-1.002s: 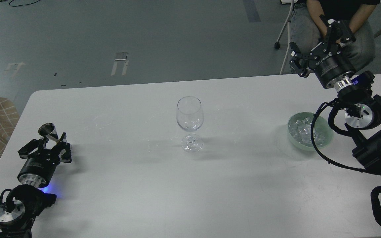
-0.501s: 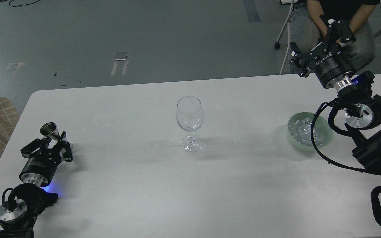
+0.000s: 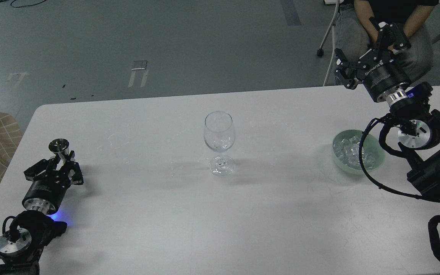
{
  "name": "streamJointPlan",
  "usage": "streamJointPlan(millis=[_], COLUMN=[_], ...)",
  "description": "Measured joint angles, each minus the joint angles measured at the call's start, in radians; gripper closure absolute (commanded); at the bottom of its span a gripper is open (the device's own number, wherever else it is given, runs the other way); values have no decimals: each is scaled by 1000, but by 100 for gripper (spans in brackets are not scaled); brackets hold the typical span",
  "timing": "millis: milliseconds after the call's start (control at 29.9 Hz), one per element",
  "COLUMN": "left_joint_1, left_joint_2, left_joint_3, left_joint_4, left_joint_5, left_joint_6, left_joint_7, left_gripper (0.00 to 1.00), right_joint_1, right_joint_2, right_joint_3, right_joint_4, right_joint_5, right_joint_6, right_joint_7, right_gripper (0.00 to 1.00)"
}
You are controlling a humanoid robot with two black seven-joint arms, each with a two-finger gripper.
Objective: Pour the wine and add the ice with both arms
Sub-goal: 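Close the left gripper on the metal jigger, then lift the metal jigger upright with the left gripper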
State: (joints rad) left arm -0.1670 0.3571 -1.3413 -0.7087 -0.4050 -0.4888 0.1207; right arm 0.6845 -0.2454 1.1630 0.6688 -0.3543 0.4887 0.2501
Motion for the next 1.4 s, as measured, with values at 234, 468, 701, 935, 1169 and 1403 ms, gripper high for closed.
streamJointPlan(millis=[234,468,701,935,1169,1403], left_joint_1=[-8,-12,-21,-37,-51,-61], left_joint_2=[-9,-13,-16,-17,-17,-16], left_joint_3=[-1,-4,-14,-16,-16,-18], left_joint_4=[0,0,0,0,-1,-2], left_joint_5=[0,-1,-4,-5,-5,-8], left_joint_6=[0,0,0,0,0,0], left_joint_7=[-2,-5,-8,-9,-10,-11], left_gripper=[72,72,73,75,77,78], right_joint_1=[0,0,0,0,0,0], right_joint_2=[1,0,0,1,1,0], right_joint_3=[0,0,-2,-2,0,0], right_joint_4=[0,0,0,0,0,0], right_joint_5=[0,0,0,0,0,0], right_joint_6=[0,0,0,0,0,0], right_joint_7=[0,0,0,0,0,0], right_gripper=[0,0,0,0,0,0])
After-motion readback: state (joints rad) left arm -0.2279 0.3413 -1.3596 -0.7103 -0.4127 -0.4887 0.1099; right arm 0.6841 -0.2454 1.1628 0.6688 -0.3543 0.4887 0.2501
